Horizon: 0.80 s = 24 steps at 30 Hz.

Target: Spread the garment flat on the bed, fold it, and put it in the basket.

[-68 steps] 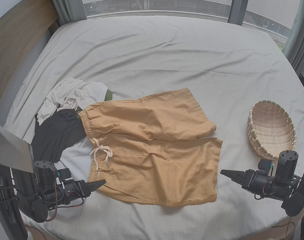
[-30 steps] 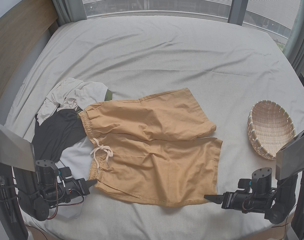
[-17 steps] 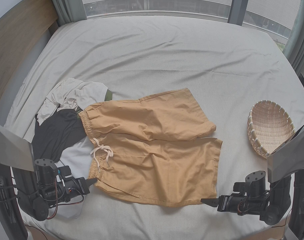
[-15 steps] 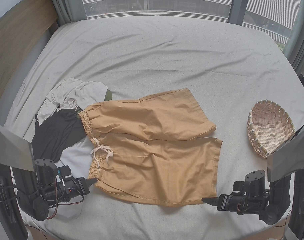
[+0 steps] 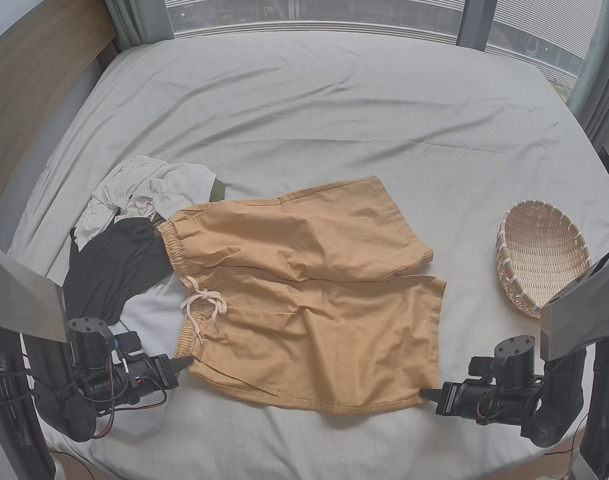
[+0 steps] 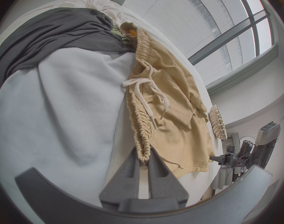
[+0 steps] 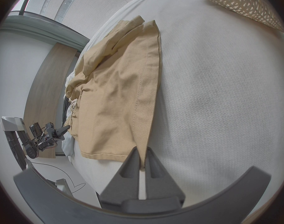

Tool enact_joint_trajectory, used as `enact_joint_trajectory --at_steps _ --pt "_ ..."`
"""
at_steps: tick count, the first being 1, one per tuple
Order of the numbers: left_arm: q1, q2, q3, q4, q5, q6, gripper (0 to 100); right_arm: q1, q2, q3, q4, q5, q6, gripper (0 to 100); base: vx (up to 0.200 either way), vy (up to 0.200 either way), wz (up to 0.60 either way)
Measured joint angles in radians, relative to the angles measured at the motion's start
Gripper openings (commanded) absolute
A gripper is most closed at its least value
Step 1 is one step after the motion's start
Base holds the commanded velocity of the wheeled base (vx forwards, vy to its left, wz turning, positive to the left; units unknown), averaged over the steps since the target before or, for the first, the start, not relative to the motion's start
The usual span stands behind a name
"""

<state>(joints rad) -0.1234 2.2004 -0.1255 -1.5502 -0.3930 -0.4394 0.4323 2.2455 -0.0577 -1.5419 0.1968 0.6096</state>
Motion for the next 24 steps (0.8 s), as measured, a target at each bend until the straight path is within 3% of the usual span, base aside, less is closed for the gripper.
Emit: enact_joint_trajectory --at_steps 5,13,24 --pt "0.0 -0.061 0.024 0.0 -0.039 -0.006 0 0.018 -0.098 0.032 0.052 0.0 0.001 0 0.0 0.0 0.0" --pt "0.006 -0.169 0.098 0.053 -0.084 -0.006 0 0.034 -0.273 0.04 0.359 0.001 -0.044 0 0.0 0.0 0.0" --pt "0.017 -0.274 0.108 0.438 -0.092 0.094 0 0.042 -0.43 0.04 0.58 0.006 -0.119 0 0.0 0.0 0.0"
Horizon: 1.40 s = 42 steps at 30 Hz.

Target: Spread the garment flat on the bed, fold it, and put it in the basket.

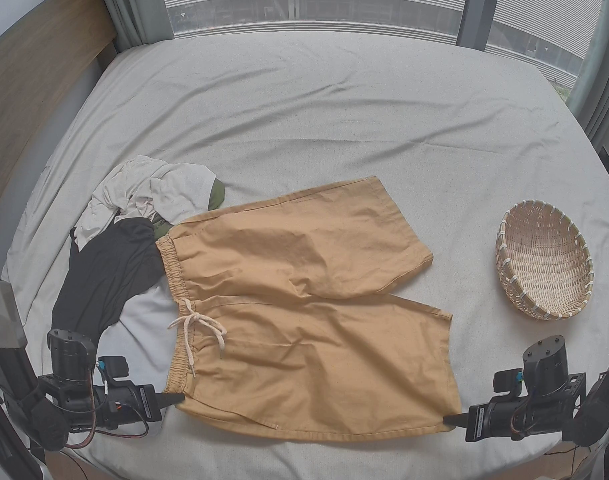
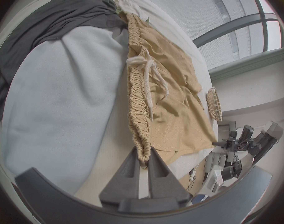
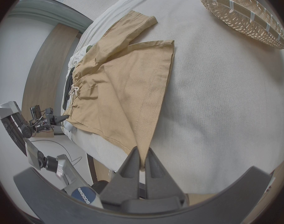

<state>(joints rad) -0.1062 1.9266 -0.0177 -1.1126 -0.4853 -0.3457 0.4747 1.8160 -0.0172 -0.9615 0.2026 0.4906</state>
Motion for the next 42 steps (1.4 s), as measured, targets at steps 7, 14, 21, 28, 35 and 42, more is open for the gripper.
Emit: enact_joint_trajectory --at_steps 7,14,21,28,35,42 --pt "0.001 -0.102 0.0 0.162 -0.001 0.059 0 0.003 -0.034 0.0 0.087 0.011 -0.039 0 0.0 0.0 0.0" --pt "0.001 -0.184 0.0 0.323 -0.011 0.132 0 0.003 -0.059 0.0 0.103 0.024 -0.044 0 0.0 0.0 0.0" --pt "0.015 -0.27 0.0 0.326 -0.047 0.128 0 -0.021 -0.151 -0.002 0.056 0.06 -0.027 0 0.0 0.0 0.0" --pt "0.023 -0.336 -0.037 0.161 -0.054 -0.03 0 -0.064 -0.265 -0.121 0.039 0.067 0.071 0 0.0 0.0 0.0" --pt "0.022 -0.363 -0.077 -0.055 -0.051 -0.115 0 -0.098 -0.32 -0.289 0.04 0.068 0.11 0 0.0 0.0 0.0" --pt "0.022 -0.318 -0.11 -0.161 -0.031 -0.145 0 -0.128 -0.265 -0.422 0.032 0.071 0.12 0 0.0 0.0 0.0"
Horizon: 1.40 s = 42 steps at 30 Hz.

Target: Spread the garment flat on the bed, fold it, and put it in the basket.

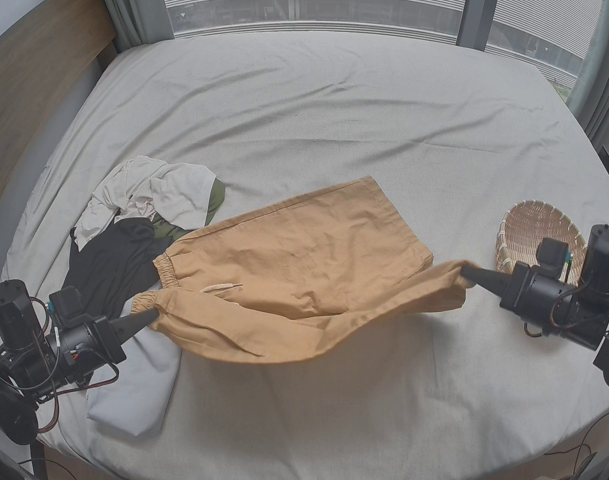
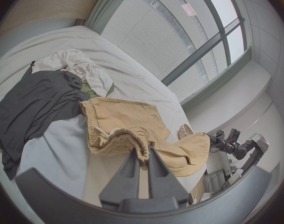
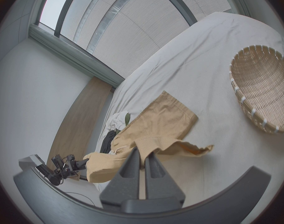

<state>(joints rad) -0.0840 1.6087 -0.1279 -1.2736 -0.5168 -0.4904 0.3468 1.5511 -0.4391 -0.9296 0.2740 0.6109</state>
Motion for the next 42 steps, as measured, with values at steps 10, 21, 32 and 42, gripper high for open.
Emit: enact_joint_trajectory --at_steps 10,21,32,42 --pt "-0.001 0.076 -0.046 -0.065 0.048 -0.085 0 -0.056 0.129 -0.181 -0.024 0.038 0.003 0 0.0 0.0 0.0" --pt "-0.006 0.1 -0.09 -0.066 0.085 -0.131 0 -0.067 0.245 -0.376 -0.02 0.051 0.004 0 0.0 0.0 0.0" --pt "-0.002 0.151 -0.134 -0.066 0.141 -0.14 0 -0.066 0.417 -0.59 0.008 0.054 0.007 0 0.0 0.0 0.0" --pt "0.008 0.195 -0.148 -0.065 0.146 -0.149 0 -0.066 0.527 -0.724 0.01 0.054 0.006 0 0.0 0.0 0.0"
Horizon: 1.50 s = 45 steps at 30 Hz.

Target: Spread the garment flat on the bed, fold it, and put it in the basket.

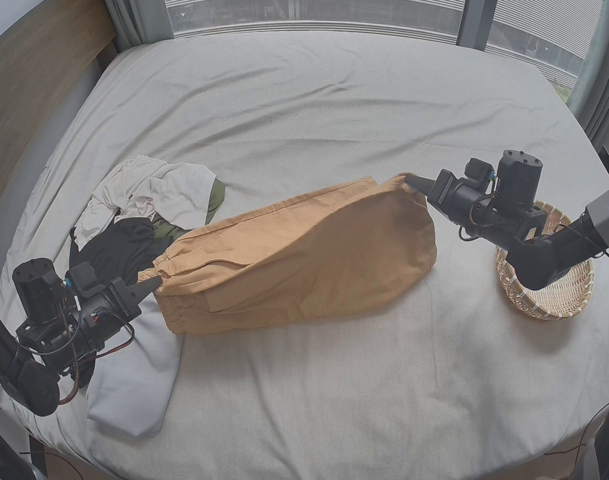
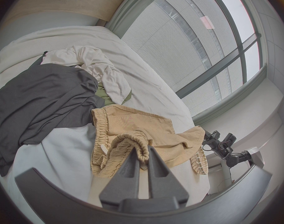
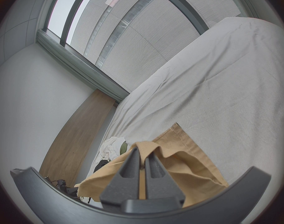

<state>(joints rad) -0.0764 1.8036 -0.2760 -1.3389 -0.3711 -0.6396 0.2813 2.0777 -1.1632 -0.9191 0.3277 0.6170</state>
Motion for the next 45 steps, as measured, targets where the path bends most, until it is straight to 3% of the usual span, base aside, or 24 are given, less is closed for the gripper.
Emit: enact_joint_trajectory --at_steps 11,12,13,20,28,36,45 --pt "0.01 0.037 -0.028 0.0 -0.001 -0.022 0 0.004 0.092 -0.108 -0.01 -0.002 -0.004 0 0.0 0.0 0.0" --pt "0.011 0.041 -0.03 0.0 -0.001 -0.021 100 0.004 0.101 -0.116 -0.014 -0.003 -0.008 0 0.0 0.0 0.0" --pt "0.011 0.044 -0.033 0.001 -0.001 -0.022 100 0.004 0.106 -0.12 -0.017 -0.003 -0.012 100 0.0 0.0 0.0" --pt "0.036 0.074 -0.075 -0.001 0.009 -0.025 100 0.0 0.146 -0.181 -0.048 -0.026 -0.027 100 0.0 0.0 0.0" --pt "0.057 0.09 -0.118 -0.004 0.104 -0.034 100 0.0 0.157 -0.176 -0.084 -0.076 -0.027 100 0.0 0.0 0.0" --pt "0.005 0.031 -0.072 -0.01 0.097 -0.044 100 0.004 0.074 0.067 -0.094 -0.076 -0.019 100 0.0 0.0 0.0" --pt "-0.108 -0.088 0.086 -0.015 -0.032 -0.026 100 0.017 -0.049 0.407 -0.094 -0.076 0.024 100 0.0 0.0 0.0"
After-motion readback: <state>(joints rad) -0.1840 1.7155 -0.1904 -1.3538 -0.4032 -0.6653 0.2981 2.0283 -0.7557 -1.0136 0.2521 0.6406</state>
